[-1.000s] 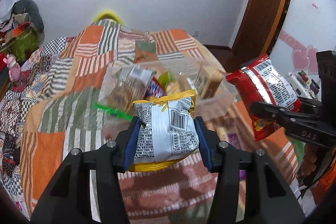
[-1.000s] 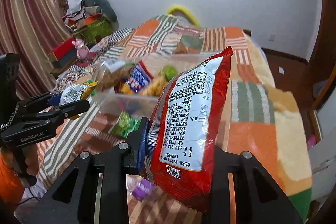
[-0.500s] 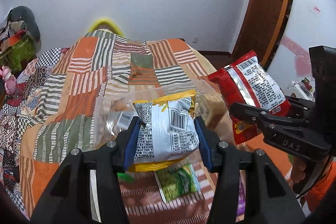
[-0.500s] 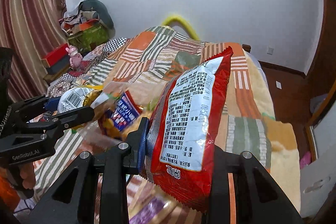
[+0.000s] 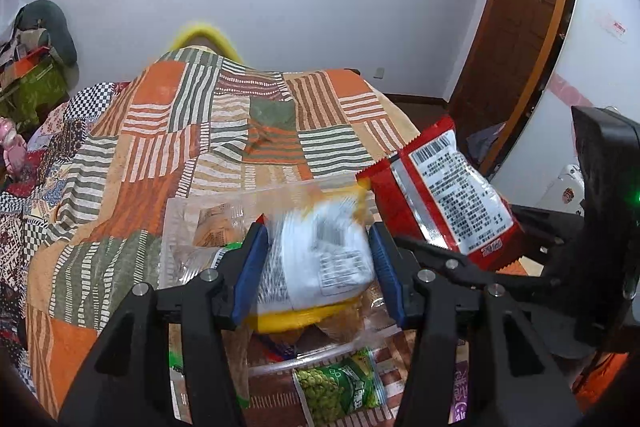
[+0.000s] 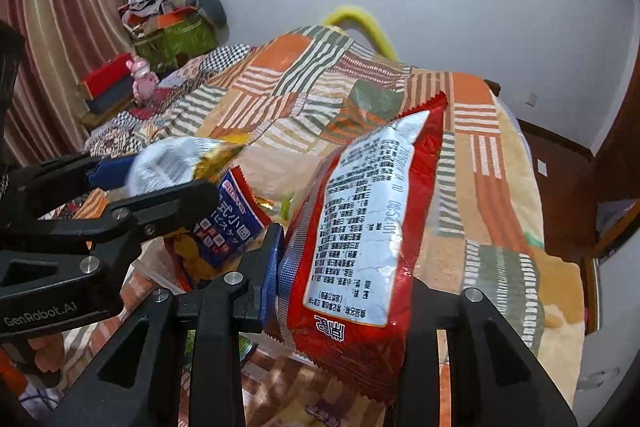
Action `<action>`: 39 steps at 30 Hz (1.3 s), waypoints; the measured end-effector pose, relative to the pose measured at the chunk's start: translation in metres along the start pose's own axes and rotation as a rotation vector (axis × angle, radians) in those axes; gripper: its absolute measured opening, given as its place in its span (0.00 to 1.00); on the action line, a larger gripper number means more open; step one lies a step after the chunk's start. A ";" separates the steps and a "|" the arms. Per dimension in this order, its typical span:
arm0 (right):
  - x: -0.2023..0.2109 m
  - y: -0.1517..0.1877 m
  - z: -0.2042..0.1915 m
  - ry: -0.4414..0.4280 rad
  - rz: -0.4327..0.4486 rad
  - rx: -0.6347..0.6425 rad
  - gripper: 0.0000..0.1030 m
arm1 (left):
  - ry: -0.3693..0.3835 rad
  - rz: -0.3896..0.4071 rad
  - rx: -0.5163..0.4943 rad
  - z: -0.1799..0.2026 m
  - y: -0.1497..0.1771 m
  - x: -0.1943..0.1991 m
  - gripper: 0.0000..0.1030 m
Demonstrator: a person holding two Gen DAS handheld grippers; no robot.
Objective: Organize snacks
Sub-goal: 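Lower the white-yellow bag and red chip bag into the box and release both, then grasp the green pea bag with the left tool while the right tool grasps the purple-labelled roll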
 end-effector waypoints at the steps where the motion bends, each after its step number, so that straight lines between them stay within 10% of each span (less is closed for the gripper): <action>1: 0.000 0.001 0.001 0.000 -0.003 -0.001 0.31 | 0.001 -0.002 -0.004 0.001 0.001 0.001 0.50; 23: 0.062 0.046 0.003 0.019 0.049 -0.042 0.53 | -0.008 -0.022 -0.048 0.006 0.049 0.056 0.59; 39: 0.002 0.121 -0.019 -0.028 -0.180 -0.130 0.54 | 0.046 -0.239 0.051 -0.005 0.141 0.016 0.59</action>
Point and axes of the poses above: each gripper's, at about its wrist camera, not at the fingertips, and x roughly against the way its jaws point, z to its right, y to its underside, the point moved 5 cm from there along -x, roughly the way its jaws point, and after that the axes turned 10 degrees about -z, right-handed, at the moved point
